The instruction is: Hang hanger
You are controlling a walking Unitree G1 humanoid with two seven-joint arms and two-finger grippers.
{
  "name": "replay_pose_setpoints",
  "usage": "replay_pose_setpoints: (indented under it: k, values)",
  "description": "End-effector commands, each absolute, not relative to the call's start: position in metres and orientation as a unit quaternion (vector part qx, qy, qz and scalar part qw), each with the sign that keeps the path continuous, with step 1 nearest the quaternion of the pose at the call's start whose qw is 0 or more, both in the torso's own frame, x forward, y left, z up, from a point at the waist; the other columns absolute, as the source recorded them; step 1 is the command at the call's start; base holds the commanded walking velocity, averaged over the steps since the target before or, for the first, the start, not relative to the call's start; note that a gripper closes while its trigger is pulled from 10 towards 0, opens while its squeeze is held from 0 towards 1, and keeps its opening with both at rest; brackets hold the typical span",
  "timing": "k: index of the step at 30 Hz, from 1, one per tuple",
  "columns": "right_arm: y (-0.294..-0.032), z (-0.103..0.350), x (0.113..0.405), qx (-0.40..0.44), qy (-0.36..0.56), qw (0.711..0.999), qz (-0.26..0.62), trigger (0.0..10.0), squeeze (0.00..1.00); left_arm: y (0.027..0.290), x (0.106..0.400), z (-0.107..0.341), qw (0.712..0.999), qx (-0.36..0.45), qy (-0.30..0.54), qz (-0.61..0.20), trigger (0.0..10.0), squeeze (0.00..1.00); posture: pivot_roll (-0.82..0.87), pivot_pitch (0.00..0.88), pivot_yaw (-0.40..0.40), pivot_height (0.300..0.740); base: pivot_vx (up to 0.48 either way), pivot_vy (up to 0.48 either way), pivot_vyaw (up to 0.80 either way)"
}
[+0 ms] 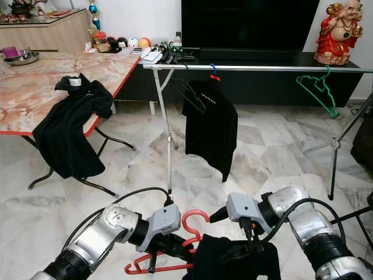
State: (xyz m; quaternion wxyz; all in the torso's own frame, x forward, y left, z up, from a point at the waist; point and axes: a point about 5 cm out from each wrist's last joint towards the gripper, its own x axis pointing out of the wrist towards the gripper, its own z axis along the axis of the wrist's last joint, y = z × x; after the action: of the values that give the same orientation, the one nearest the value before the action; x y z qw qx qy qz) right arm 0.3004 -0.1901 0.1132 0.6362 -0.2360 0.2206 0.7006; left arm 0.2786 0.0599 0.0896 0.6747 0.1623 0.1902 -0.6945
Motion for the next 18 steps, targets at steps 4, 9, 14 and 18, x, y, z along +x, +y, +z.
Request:
replay_pose_setpoints:
  k: [4,9,14,18]
  values:
    - [-0.182,0.107,0.299,-0.233,0.22,0.624,0.713,10.0,0.0,0.049,0.282,0.104,0.67,0.176,0.163,-0.703,10.0,0.0,0.02,0.0,-0.03,0.74,0.0,0.0,0.0]
    - [-0.178,0.1,0.298,-0.231,0.222,0.625,0.712,10.0,0.0,0.048,0.282,0.105,0.671,0.176,0.161,-0.702,10.0,0.0,0.02,0.0,-0.028,0.74,0.0,0.0,0.0]
    - [-0.176,0.093,0.297,-0.218,0.229,0.63,0.709,0.0,0.0,0.047,0.282,0.105,0.672,0.174,0.161,-0.701,10.0,0.0,0.03,0.0,-0.028,0.74,0.0,0.0,0.0]
    - [-0.178,0.091,0.296,-0.217,0.233,0.63,0.708,0.0,0.0,0.047,0.281,0.104,0.674,0.173,0.162,-0.7,10.0,0.0,0.03,0.0,-0.028,0.74,0.0,0.0,0.0]
